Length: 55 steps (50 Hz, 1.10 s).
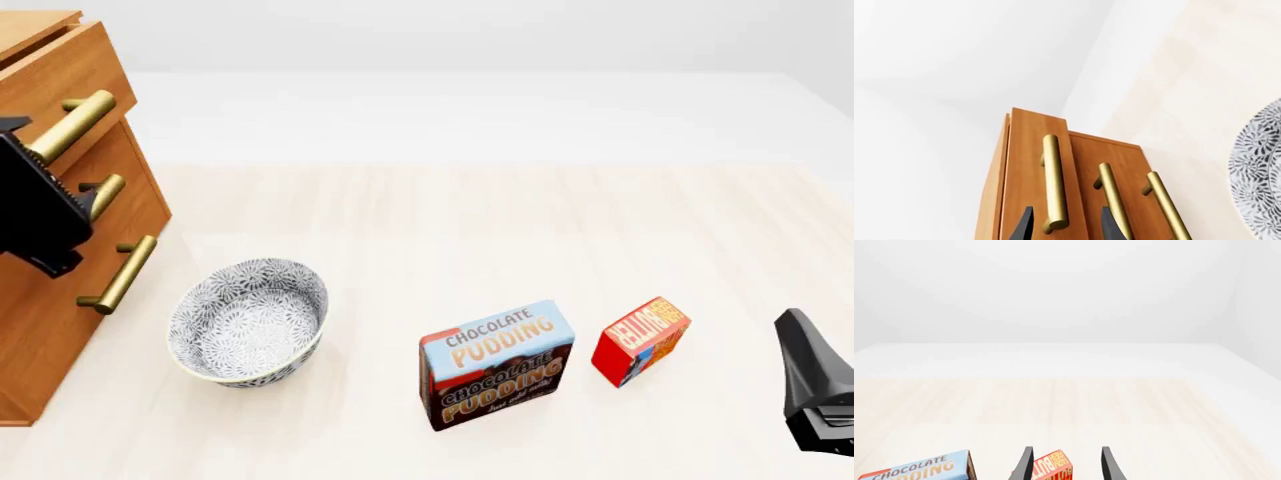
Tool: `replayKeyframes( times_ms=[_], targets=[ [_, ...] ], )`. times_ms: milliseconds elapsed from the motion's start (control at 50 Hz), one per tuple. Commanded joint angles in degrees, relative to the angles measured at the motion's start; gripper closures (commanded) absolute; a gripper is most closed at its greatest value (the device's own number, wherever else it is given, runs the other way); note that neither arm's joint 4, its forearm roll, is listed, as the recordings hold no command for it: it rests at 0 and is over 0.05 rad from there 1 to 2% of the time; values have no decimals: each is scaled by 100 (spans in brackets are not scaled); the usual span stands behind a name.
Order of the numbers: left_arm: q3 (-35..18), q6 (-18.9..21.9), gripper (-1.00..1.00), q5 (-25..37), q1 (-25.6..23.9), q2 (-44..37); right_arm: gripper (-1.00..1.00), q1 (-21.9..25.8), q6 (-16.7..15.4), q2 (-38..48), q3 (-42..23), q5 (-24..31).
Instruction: Put the butter at the back in the top drawer of the cabinet and close it.
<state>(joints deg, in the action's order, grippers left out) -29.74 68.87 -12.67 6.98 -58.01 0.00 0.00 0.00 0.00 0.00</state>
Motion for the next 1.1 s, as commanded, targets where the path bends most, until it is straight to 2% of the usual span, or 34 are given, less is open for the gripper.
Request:
replayKeyframes(
  times_ms=[20, 580, 600, 840, 1100],
  targets=[
    [-6, 18, -100, -155, 46, -182, -100, 0, 0, 0, 0, 0],
    [-89, 30, -100, -516, 108, -681, -100, 0, 0, 0, 0, 0],
    [-67, 54, 100, -533, 131, -670, -100, 0, 0, 0, 0, 0],
    [-174, -16, 100, -252, 62, -441, -100, 0, 0, 0, 0, 0],
    [-94, -66, 100, -233, 56, -409, -100, 0, 0, 0, 0, 0]
  ],
)
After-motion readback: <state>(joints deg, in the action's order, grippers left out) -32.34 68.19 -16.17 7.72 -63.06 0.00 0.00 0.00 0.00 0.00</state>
